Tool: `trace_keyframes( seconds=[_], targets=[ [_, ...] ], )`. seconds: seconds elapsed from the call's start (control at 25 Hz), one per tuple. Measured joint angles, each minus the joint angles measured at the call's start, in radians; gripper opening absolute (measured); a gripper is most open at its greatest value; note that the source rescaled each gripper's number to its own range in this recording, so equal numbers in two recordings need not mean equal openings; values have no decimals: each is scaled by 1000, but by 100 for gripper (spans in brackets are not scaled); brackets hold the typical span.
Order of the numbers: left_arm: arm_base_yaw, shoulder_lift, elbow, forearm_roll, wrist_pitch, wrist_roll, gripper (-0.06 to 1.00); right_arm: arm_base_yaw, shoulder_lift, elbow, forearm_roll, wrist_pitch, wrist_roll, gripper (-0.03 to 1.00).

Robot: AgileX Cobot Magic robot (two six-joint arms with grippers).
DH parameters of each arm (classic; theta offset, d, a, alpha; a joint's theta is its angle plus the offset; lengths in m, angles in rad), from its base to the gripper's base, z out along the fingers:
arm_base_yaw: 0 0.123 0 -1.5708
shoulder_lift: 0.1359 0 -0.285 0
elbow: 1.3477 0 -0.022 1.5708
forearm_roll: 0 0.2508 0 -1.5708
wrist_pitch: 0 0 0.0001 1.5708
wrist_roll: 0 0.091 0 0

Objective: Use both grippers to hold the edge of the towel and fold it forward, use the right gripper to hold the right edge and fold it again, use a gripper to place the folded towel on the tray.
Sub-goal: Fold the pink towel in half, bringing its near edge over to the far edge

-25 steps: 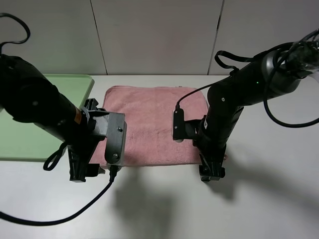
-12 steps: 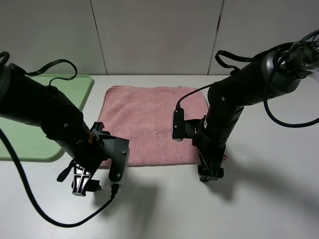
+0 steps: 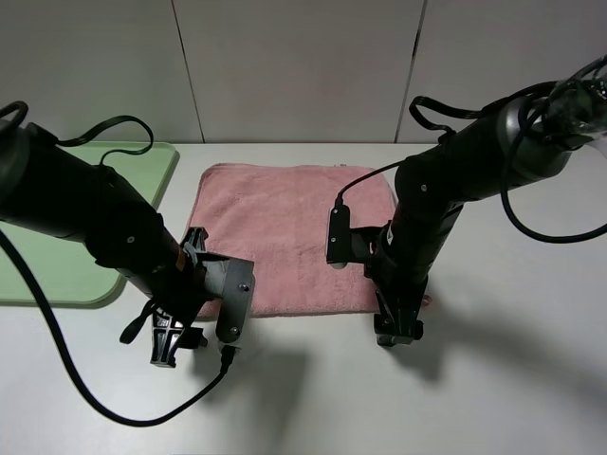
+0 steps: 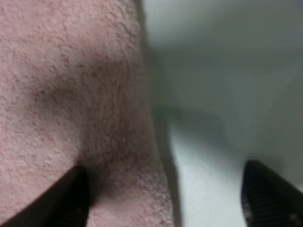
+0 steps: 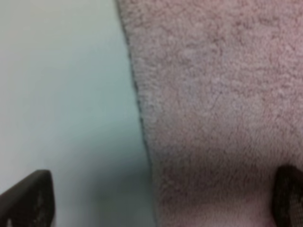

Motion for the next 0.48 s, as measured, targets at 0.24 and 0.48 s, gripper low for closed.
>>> trace_keyframes(
  seconds=[0.24,0.48],
  targets=[
    [0,4,0,0,-15,0,49,0,0,0,17,-11,0,83],
    [0,10,0,1,-19,0,27,0,1,0,25,-31,0,50]
  ],
)
